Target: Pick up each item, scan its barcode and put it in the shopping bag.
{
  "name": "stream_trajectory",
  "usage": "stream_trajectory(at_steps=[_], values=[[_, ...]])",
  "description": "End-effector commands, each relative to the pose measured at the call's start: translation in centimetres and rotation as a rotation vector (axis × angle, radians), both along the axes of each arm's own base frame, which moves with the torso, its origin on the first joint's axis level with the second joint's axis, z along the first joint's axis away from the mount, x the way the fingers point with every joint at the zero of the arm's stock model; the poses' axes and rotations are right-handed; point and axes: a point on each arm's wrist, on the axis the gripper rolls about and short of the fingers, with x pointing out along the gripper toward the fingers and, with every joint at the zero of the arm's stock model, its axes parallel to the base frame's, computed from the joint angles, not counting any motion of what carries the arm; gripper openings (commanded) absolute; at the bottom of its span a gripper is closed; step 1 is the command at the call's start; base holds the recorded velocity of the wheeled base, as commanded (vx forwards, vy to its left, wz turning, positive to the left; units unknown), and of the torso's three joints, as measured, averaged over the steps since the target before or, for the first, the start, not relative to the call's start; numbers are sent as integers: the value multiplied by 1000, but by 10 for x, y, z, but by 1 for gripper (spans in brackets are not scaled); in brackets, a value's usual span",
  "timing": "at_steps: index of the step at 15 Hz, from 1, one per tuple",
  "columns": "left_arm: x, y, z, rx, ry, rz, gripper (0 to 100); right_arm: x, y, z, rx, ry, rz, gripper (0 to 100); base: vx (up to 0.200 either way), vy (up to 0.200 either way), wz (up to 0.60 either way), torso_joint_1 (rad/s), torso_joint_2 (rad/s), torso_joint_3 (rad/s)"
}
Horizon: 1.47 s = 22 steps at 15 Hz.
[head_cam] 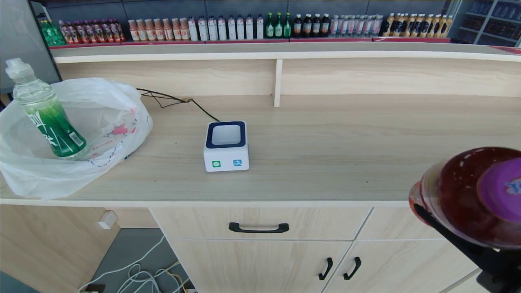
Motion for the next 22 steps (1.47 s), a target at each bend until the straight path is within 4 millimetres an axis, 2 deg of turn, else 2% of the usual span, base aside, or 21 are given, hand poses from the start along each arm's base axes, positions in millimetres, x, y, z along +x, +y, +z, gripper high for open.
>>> stream_trajectory(at_steps=[1, 9, 13, 15, 22], values=[[0, 0, 0, 0, 0, 0, 100, -1, 6, -3, -47, -17, 30, 0, 0, 0, 0, 0, 0, 0], [0, 0, 0, 0, 0, 0, 100, -14, 19, -3, -245, -251, 90, 0, 0, 0, 0, 0, 0, 0], [0, 0, 0, 0, 0, 0, 100, -20, 58, -8, -381, -362, 229, 0, 0, 0, 0, 0, 0, 0], [0, 0, 0, 0, 0, -1, 100, -19, 69, -12, -431, -421, 295, 0, 0, 0, 0, 0, 0, 0], [0, 0, 0, 0, 0, 0, 100, -20, 72, -16, -532, -594, 322, 0, 0, 0, 0, 0, 0, 0]])
